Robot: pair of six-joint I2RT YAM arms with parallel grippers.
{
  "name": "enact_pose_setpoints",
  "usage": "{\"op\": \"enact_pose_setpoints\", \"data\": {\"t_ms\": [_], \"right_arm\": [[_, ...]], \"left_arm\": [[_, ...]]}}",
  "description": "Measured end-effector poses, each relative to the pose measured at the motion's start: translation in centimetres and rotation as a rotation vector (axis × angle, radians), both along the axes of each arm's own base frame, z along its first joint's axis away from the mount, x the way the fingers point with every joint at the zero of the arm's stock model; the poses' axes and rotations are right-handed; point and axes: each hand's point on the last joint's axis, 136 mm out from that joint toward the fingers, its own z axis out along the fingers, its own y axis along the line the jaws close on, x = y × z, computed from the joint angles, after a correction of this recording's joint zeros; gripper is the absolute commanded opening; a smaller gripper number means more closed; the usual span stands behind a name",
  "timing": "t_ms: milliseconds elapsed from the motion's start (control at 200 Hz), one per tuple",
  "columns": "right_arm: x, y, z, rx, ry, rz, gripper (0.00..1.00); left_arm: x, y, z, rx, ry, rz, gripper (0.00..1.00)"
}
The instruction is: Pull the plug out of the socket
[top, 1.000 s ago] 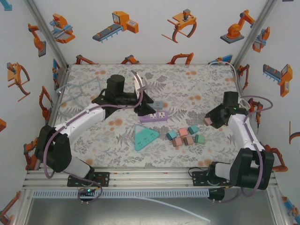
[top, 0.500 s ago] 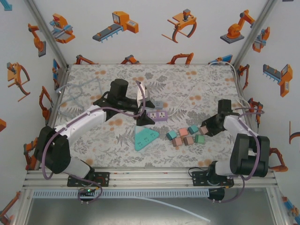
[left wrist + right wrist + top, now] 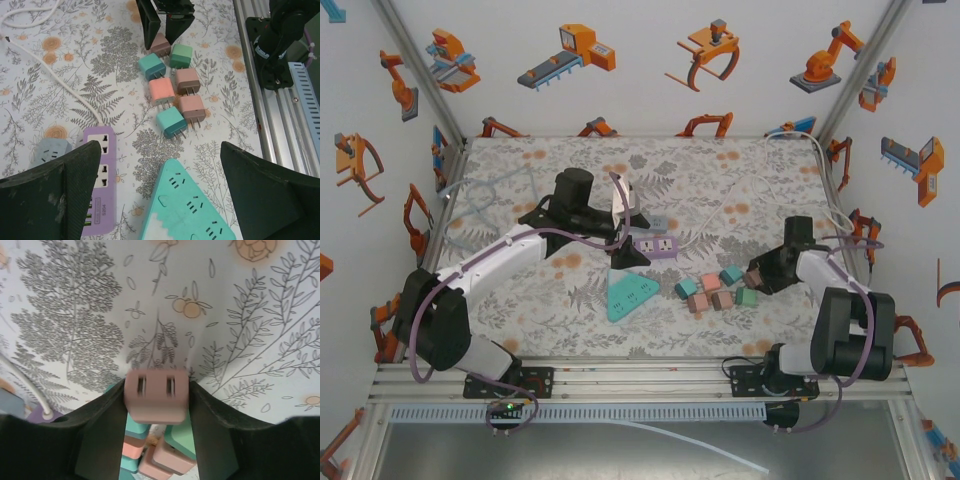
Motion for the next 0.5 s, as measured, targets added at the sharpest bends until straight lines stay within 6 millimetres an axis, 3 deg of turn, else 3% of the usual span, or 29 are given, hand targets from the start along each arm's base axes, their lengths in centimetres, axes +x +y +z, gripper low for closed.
{"op": "enact_pose_setpoints", "data": {"t_ms": [300, 411, 501], "right_arm": [[-0.5, -0.9, 2.3, -0.061, -0.049, -0.013, 0.56], [0.0, -1.6, 4.8, -0.125, -0.098, 0.003, 0.56], [1.6, -1.6, 8.6, -0.220, -0.195, 0.061, 0.56]], "left_arm": [[0.6, 0.1, -0.7, 0.009, -0.015, 0.034, 0.97], [1.1, 0.3, -1.0, 0.011, -0.026, 0.079, 0.97], [1.7, 0.5, -0.8, -0.002, -0.042, 0.129, 0.97]]}}
